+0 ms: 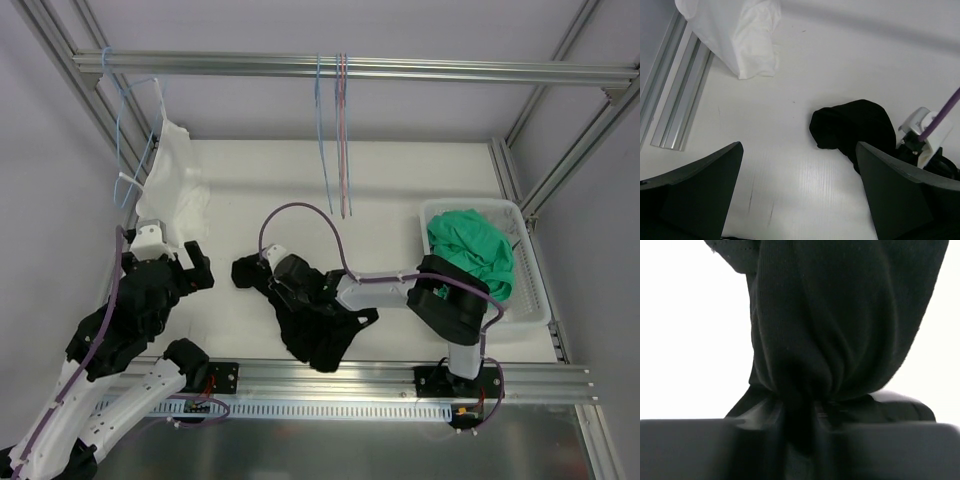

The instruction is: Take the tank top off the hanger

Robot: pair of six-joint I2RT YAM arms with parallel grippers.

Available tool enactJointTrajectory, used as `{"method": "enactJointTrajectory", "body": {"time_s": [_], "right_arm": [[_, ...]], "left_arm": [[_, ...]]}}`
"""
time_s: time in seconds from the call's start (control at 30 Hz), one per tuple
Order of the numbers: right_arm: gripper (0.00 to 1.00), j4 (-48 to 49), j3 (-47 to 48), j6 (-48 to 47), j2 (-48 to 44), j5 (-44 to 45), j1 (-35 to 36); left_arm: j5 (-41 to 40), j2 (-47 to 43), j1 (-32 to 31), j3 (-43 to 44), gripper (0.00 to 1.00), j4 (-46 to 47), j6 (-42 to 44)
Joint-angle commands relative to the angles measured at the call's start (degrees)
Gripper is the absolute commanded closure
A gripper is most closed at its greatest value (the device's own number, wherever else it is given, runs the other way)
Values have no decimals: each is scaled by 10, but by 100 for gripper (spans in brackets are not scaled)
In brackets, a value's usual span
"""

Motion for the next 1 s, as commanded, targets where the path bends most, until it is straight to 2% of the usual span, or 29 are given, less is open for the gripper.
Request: {"method": "enactJointTrajectory", "body": {"time_s": [0.0,0.03,0.27,0.57,0.73,0.97], "right_arm": [[90,-42,-46,-6,-73,0,10],[99,-42,-53,-9,-91,0,11],[100,-57,-101,-27,-295,18,20],[100,-223,-105,-46,-532,160,18],[100,-327,-59,-60,-602,231,8],[100,-460,89,-92,-635,276,-45]], "left_arm": [[10,9,-4,-7,1,16,11],[9,8,-4,-9,1,17,11],[7,0,-4,-13,1,20,12],[10,-7,-3,-16,1,23,13],[7,-9,-3,-17,1,24,14],[-1,-14,-3,-18,1,23,14]]}}
